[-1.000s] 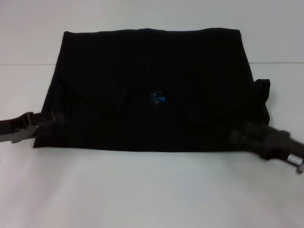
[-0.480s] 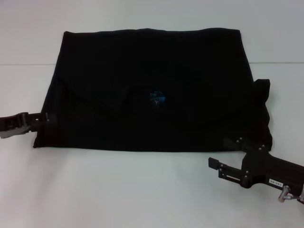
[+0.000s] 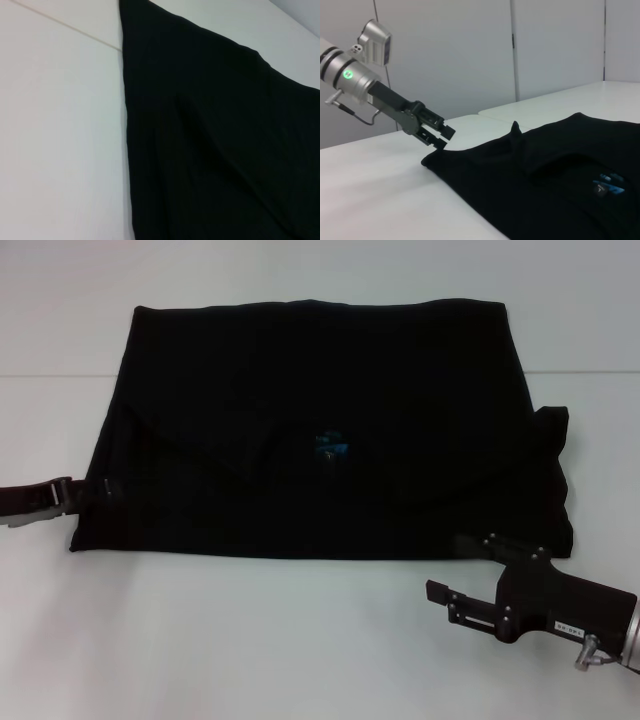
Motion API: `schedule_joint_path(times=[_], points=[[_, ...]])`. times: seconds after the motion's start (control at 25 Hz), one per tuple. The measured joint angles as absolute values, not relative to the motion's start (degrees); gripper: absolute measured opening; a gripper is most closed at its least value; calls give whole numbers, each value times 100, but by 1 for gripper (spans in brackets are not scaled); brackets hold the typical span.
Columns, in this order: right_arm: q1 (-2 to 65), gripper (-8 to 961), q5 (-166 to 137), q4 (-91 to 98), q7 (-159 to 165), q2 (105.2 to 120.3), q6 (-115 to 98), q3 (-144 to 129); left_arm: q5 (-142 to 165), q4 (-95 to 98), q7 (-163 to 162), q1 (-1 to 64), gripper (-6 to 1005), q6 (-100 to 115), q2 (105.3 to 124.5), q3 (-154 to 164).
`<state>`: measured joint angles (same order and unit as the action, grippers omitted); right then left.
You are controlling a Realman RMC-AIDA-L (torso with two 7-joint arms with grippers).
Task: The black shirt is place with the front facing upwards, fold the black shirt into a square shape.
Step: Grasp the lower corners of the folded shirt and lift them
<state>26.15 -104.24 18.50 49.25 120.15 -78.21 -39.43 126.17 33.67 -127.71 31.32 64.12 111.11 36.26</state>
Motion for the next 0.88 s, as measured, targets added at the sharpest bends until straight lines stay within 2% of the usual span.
schedule_joint_path(times=[0.44, 0.88], points=[[2620, 766, -10424, 1830, 4957, 12015, -7813, -3990, 12622, 3316, -12746, 3164, 763, 6038, 11240, 3911], [2638, 765, -10417, 1784, 4966, 12015, -7813, -3999, 12621, 3350, -12721, 3165, 763, 6246, 11254, 4247]])
